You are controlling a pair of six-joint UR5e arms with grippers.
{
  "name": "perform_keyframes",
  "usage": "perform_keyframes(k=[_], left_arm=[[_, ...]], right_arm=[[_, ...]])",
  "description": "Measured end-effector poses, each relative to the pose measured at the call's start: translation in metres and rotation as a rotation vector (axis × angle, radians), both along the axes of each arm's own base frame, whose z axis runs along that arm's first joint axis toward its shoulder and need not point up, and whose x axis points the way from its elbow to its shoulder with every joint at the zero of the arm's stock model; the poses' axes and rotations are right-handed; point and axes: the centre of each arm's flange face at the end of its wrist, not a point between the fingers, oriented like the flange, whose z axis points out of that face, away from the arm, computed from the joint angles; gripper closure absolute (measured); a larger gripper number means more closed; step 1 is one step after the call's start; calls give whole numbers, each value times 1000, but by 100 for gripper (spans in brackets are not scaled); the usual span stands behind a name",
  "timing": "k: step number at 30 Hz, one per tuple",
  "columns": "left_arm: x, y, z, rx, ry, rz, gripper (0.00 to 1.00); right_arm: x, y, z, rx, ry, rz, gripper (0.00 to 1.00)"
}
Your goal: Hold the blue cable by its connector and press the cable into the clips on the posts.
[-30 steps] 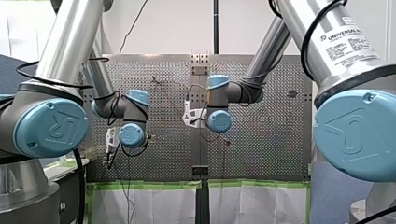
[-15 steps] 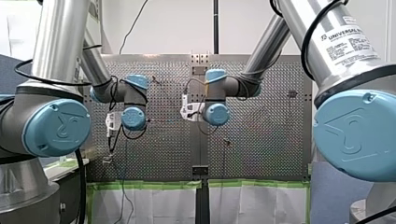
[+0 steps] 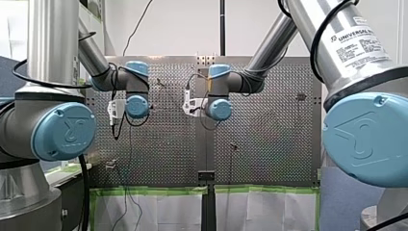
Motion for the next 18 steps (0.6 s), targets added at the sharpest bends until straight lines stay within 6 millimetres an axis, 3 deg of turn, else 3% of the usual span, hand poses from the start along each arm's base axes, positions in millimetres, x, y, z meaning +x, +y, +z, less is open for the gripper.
perform_keyframes(k=[9,18], left_arm=[[4,3,44,-26,-91,-25,100],[12,2,67,-32,-123,-39,100]], right_arm=[[18,-6,26,-23,-19,44,100],[34,-9,52,-42,-30,63,100]])
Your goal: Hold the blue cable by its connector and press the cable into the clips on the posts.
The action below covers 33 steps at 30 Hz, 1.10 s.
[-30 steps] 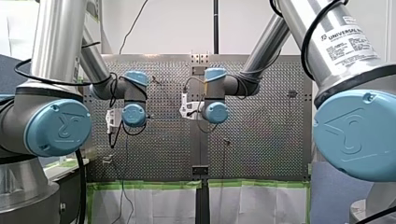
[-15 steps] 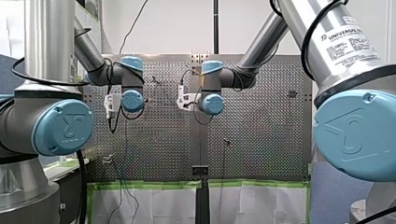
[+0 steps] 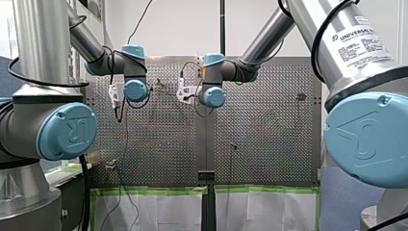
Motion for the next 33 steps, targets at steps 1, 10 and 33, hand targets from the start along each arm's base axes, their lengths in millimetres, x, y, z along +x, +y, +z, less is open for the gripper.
perform_keyframes(k=[1,10,33], left_arm=[[1,0,1,1,-1,0,100],[11,0,14,-4,-27,3,100],[49,-2,11,6,-26,-14,98]], right_arm=[[2,0,3,-1,-1,1,100],[9,-6,21,-6,-31,6,100],[25,-37,42,40,-113,36,100]])
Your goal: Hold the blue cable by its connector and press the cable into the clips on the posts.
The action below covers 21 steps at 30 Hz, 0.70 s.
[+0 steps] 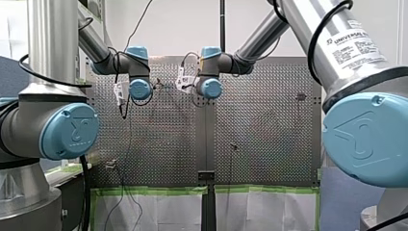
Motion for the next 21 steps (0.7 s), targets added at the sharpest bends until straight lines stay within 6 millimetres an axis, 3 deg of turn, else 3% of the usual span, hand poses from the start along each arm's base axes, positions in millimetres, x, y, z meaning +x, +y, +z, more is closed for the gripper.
perform_keyframes(k=[9,21], left_arm=[[19,0,0,3,4,0,98],[30,5,8,2,-14,-12,98]], right_arm=[[-1,-13,14,6,-15,-7,100],[-5,-27,3,23,2,-20,100]])
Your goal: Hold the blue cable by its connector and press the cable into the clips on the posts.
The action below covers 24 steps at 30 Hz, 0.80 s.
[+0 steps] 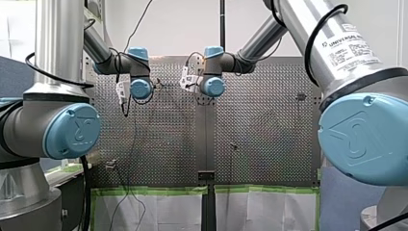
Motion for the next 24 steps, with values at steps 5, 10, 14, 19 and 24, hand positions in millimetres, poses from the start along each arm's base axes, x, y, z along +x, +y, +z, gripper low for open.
perform_keyframes(k=[5,10,14,19,24], left_arm=[[4,2,4,0,-8,-5,98],[9,3,11,-3,-21,-10,95],[13,4,17,-8,-30,-13,95],[19,5,20,-9,-31,-14,95],[26,6,19,-8,-26,-14,95]], right_arm=[[1,-4,3,-5,-5,0,100],[4,-5,11,-12,-10,11,100],[8,-5,18,-20,-17,18,100],[11,-7,25,-30,-26,21,100],[12,-12,26,-32,-28,19,100]])
